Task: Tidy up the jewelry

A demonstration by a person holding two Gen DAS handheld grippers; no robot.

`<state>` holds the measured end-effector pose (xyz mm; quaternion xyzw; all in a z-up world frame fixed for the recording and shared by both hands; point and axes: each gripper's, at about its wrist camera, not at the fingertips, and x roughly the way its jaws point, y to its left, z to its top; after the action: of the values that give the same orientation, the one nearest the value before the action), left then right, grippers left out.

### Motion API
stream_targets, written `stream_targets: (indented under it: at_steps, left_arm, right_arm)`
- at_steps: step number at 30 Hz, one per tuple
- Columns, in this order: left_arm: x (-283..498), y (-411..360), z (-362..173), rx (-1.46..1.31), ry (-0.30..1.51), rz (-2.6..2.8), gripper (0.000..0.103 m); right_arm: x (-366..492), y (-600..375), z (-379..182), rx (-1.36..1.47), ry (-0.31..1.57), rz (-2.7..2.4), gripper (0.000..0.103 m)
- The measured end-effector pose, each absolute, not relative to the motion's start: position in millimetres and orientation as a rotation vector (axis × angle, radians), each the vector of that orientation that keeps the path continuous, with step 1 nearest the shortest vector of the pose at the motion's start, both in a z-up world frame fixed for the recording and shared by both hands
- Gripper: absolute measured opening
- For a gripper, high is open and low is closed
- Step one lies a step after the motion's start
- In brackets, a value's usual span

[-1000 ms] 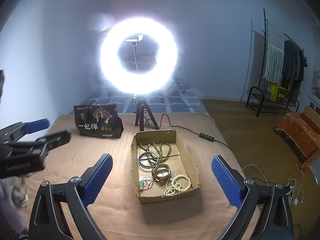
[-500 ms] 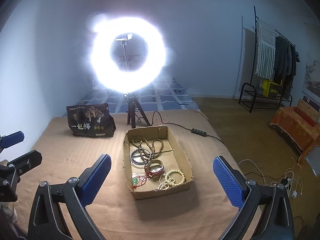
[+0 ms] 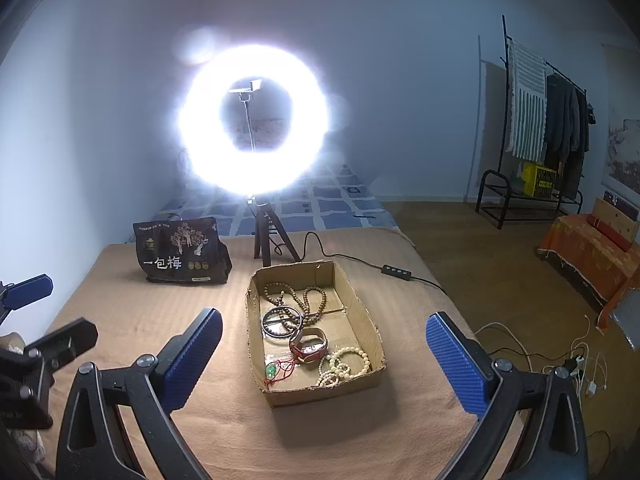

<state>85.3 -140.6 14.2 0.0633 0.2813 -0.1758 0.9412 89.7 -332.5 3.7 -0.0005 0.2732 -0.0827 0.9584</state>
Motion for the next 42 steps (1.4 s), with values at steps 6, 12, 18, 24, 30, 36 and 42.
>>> stream_targets:
  at_steps: [6,12,18,24,30,36,42]
  left_arm:
    - [82.0,-142.9,14.0,0.131,0.574,-0.367,0.103]
    - [82.5,-143.1,14.1,0.129,0.578,-0.371,0.103]
    - [82.3,-142.9,14.3,0.127,0.577,-0.372,0.103]
    - [82.2,-143.2,14.5,0.123,0.574,-0.374,0.103]
    - [82.0,-143.7,14.5,0.122,0.573,-0.373,0.103]
    - [81.9,-143.1,14.3,0.123,0.573,-0.373,0.103]
    - [81.6,-143.5,14.3,0.122,0.574,-0.372,0.103]
  right_arm:
    - [88.3,-332.7,4.3,-0.01,0.55,-0.175,0.103]
    - [89.2,-334.2,4.3,-0.011,0.55,-0.184,0.103]
    - [89.4,-333.7,3.5,-0.019,0.551,-0.183,0.103]
    - [89.6,-333.4,3.3,-0.019,0.552,-0.183,0.103]
    - [89.5,-332.9,3.3,-0.02,0.552,-0.183,0.103]
    - [89.8,-332.9,3.0,-0.021,0.553,-0.182,0.103]
    - [89.8,-332.9,2.8,-0.02,0.553,-0.181,0.103]
